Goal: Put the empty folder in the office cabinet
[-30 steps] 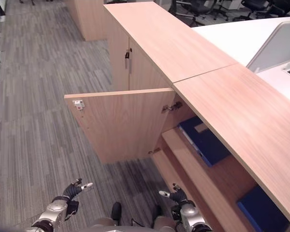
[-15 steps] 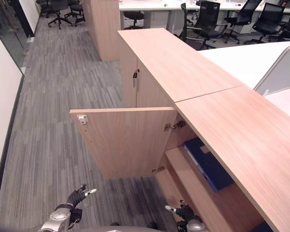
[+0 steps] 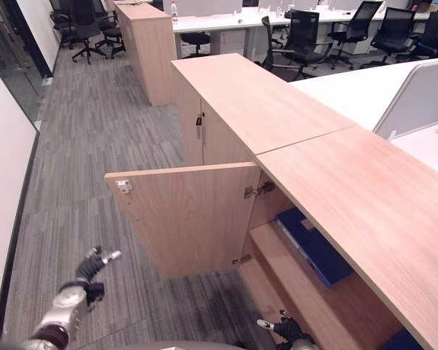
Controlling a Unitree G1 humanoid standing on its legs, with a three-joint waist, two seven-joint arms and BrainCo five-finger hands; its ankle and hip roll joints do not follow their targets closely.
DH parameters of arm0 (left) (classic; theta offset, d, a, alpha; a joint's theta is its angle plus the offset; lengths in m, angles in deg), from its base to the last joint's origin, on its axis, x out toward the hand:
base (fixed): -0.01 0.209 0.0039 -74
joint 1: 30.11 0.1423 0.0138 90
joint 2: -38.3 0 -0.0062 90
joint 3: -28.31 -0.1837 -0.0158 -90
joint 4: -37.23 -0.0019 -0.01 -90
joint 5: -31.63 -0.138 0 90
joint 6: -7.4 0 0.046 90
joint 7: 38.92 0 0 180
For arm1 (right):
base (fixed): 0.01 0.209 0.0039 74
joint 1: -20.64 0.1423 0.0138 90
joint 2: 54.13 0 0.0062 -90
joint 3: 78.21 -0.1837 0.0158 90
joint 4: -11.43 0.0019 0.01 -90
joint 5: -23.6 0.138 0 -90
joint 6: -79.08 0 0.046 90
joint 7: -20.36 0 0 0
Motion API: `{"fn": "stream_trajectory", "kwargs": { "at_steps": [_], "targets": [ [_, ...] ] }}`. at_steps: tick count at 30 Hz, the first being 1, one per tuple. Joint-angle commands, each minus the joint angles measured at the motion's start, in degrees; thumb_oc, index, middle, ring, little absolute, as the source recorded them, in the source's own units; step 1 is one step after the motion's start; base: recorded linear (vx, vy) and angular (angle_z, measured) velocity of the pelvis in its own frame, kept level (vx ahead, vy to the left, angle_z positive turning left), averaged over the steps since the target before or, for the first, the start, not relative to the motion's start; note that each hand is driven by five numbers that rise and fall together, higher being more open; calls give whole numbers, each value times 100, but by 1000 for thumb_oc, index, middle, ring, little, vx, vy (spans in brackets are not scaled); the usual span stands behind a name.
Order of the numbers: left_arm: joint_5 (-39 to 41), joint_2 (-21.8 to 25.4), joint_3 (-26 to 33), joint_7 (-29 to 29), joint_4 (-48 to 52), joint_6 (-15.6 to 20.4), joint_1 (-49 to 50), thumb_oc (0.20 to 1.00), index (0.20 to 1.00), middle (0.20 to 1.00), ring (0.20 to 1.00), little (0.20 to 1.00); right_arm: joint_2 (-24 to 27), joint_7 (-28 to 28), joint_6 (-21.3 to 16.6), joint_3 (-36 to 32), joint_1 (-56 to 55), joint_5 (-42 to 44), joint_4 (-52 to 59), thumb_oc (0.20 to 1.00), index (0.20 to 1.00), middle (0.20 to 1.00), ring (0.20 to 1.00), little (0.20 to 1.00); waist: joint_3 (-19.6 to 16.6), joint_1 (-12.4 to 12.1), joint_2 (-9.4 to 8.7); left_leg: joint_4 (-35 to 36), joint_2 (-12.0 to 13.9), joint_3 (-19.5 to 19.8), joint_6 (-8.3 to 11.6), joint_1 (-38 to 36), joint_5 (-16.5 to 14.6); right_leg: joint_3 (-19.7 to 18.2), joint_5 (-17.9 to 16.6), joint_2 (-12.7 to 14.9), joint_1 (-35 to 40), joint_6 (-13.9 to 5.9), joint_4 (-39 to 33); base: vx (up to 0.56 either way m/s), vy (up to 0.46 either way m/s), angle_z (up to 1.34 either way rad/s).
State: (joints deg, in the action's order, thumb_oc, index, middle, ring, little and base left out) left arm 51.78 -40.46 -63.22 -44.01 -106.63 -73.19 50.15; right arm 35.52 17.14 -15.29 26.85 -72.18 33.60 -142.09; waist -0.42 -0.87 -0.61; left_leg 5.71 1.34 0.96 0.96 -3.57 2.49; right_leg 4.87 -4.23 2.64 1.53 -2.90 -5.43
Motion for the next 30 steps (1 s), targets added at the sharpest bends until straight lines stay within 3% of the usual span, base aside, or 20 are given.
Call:
{"fn": "stream_trajectory", "kwargs": {
  "at_steps": [1, 8, 18, 21, 30],
  "targets": [
    [399, 414, 186, -89, -262, 369, -888, 1000, 1000, 1000, 1000, 1000, 84, 59, -158, 73, 196, -55, 87, 1000, 1000, 1000, 1000, 1000, 103, 61, -75, -71, 31, -164, 229, -274, -530, -25, 290, 423, 290, -697, 43, 2, -3, -9],
    [532, 1214, 82, -49, -427, 393, -1784, 1000, 1000, 1000, 1000, 1000, 140, 184, -166, 198, 294, 19, 176, 1000, 1000, 1000, 1000, 1000, 140, 167, -111, -71, 62, -314, 238, -232, -536, -101, 199, 420, 155, -755, 43, 0, 1, -9],
    [844, 1580, -343, 133, -606, 407, -2838, 1000, 1000, 1000, 1000, 1000, 127, 244, -150, 382, 561, 107, 69, 1000, 1000, 1000, 1000, 1000, 353, 241, -266, -71, 97, -399, 192, -38, -495, -313, 61, 373, -161, -834, 92, -32, -4, -13],
    [842, 1246, -632, 182, -802, 403, -3159, 1000, 1000, 1000, 1000, 1000, 46, 215, -148, 484, 707, 106, -22, 1000, 1000, 1000, 1000, 1000, 435, 282, -420, -71, 127, -421, 173, 5, -503, -343, 35, 357, -240, -857, 113, -13, -11, -12],
    [750, 154, -932, 313, -978, 325, -2931, 1000, 1000, 1000, 1000, 1000, -100, 161, -125, 652, 874, -22, -57, 1000, 1000, 1000, 1000, 1000, 462, 283, -598, -71, 154, -417, 157, -157, -611, -358, 90, 332, -134, -829, 109, 27, 1, -1]
  ]
}}
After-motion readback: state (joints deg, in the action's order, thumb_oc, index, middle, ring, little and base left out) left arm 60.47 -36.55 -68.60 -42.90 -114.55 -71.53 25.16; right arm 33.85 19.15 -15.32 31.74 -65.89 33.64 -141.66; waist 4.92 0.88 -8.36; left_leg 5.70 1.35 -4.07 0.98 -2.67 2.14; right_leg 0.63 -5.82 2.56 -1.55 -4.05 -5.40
